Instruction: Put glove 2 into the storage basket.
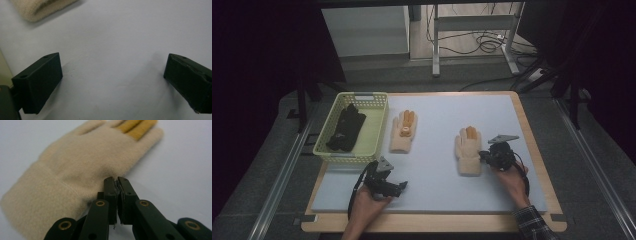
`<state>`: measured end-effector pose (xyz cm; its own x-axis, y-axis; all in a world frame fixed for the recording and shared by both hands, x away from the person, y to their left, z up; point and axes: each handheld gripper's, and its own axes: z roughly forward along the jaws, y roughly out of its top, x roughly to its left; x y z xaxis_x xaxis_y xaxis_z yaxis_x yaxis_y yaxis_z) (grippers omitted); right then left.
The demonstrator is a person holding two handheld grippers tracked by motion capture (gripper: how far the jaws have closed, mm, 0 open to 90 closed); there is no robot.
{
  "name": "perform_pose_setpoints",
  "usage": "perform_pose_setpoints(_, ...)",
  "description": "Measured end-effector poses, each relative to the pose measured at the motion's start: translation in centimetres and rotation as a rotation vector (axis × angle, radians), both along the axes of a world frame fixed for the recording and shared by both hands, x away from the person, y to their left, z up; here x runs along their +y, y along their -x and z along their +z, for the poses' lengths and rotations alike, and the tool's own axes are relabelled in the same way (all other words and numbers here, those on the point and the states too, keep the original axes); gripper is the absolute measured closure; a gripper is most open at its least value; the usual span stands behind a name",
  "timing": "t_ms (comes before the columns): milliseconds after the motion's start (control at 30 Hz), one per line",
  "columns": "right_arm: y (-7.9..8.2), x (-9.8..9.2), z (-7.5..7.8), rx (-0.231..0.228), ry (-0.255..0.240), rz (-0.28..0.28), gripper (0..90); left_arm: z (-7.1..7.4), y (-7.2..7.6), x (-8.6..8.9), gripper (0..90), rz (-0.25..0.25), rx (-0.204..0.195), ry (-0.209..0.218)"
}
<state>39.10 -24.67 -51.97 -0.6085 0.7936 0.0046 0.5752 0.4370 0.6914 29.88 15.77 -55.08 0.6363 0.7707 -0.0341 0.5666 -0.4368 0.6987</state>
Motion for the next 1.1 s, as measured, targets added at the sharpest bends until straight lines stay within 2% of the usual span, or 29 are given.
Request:
perform_pose_setpoints(200,0.6,2.1,-0.2,0.007,-0.017,0.054,84.8,0.0,0.0,0.0,1.9,0.004,0.000,0.003)
perform_pose_setpoints(333,0.8,3.8,-0.3,0.005,-0.015,0.095,84.5,0.0,0.0,0.0,1.9,0.004,0.000,0.004)
perform_pose_setpoints(433,0.7,4.6,-0.2,0.005,0.003,0.111,82.6,0.0,0.0,0.0,2.0,0.005,-0.001,0.004)
perform_pose_setpoints(567,0.7,4.2,0.4,-0.011,0.008,0.100,77.8,0.0,0.0,0.0,2.0,0.005,0.000,0.004)
perform_pose_setpoints(667,0.7,3.7,1.3,-0.029,-0.015,0.081,75.2,0.0,0.0,0.0,1.9,0.004,0.000,0.005)
perform_pose_setpoints(767,0.3,4.3,2.2,-0.040,-0.046,0.085,71.7,0.0,0.0,0.0,1.9,0.004,0.001,0.004)
perform_pose_setpoints(967,-0.7,7.4,3.1,-0.037,-0.085,0.143,69.0,0.0,0.0,0.0,1.9,0.004,0.001,0.004)
perform_pose_setpoints(1100,-1.7,10.4,3.2,-0.035,-0.091,0.188,66.9,0.0,0.0,0.0,1.9,0.006,0.000,0.006)
